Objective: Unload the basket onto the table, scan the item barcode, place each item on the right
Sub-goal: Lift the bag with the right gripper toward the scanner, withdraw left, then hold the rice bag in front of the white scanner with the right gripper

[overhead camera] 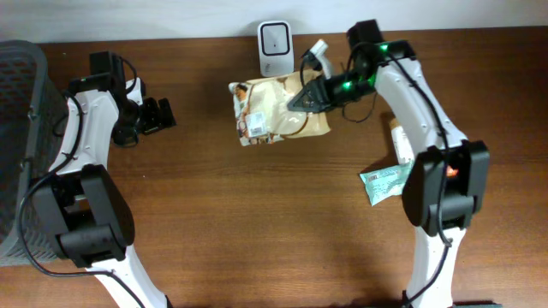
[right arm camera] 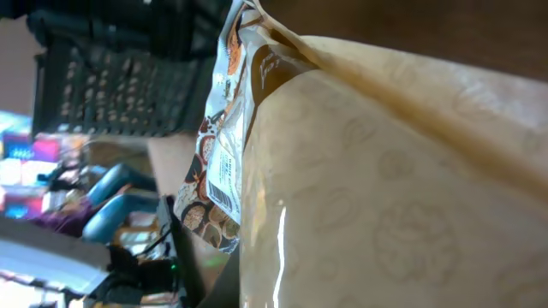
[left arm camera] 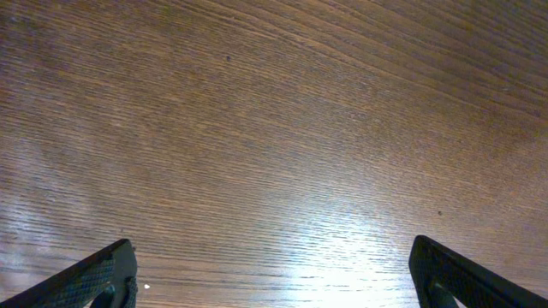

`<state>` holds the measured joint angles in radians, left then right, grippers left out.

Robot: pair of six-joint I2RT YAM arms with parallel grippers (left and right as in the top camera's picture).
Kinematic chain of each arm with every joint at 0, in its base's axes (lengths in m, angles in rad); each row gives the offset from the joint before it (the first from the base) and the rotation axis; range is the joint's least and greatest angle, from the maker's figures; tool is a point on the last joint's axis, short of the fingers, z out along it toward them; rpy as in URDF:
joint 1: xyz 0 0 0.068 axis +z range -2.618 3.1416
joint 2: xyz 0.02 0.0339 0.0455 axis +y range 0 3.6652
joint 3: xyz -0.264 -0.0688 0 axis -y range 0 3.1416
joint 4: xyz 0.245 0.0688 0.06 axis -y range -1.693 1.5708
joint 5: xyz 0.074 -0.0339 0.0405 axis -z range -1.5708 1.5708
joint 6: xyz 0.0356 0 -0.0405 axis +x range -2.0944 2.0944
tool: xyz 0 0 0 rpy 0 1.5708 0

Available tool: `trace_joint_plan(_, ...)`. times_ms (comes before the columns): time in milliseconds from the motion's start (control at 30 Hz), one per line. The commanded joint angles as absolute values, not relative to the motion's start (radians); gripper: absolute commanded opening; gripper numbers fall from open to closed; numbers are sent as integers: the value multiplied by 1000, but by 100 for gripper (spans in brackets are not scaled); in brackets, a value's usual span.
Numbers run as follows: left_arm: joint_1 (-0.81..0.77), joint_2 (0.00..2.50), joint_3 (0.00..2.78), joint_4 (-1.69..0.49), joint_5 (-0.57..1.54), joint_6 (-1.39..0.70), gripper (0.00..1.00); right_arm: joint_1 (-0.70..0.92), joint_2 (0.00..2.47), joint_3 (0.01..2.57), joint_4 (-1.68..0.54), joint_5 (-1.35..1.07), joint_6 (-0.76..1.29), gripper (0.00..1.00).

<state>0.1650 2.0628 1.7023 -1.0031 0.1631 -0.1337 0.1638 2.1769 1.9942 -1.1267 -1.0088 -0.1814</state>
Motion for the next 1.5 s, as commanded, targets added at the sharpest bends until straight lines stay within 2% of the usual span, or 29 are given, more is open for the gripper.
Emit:
trace_joint_plan(0,167,2036,1714,-1005,156,-125,99,150,2041,2002,-1100,-892,-36,4)
trace_joint_plan(200,167,2036,1714,-1005,156,-125,99,155,1932,2002,-1002,-646,93,4)
trace_joint_plan(300,167,2036,1714,-1005,156,-125,99,186,1923,2002,-907,-432,86,4)
trace_joint_plan(533,167,2036,1714,-1005,156,-125,99,345,1972,2002,-645,101,-122,4)
trace_joint_plan(667,167,2036,1714,-1005,156,-125,99,394,2019,2002,-500,257,-286,4)
trace_joint_plan(1067,167,2036,1714,-1005,156,-125,99,399,2178,2002,-117,300,-746,4)
trace_joint_plan(1200,167,2036,1714,-1005,156,-125,99,409,2251,2002,-47,302,-965,4)
trace_joint_plan(1467,167,2036,1714,-1005,156,-125,99,445,2309,2002,99,335,-1208,4)
